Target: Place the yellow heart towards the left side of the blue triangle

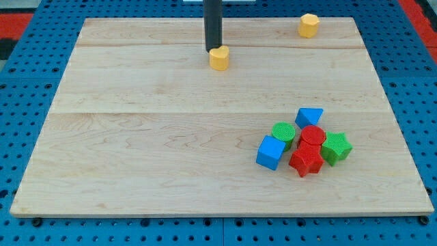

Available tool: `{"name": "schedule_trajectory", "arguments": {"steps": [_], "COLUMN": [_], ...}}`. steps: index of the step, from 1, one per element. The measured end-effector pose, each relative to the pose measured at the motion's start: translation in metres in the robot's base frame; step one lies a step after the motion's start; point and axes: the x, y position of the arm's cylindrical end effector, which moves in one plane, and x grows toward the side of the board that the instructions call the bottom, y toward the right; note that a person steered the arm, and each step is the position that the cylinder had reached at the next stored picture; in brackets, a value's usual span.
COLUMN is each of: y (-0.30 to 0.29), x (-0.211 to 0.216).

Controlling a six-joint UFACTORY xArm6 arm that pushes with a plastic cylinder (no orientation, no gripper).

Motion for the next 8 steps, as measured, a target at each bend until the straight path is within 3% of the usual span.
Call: {"name": "schedule_trajectory", "arguments": {"steps": [4,8], "y": [0.049,0.045], "x": [0.055,0.074]}}
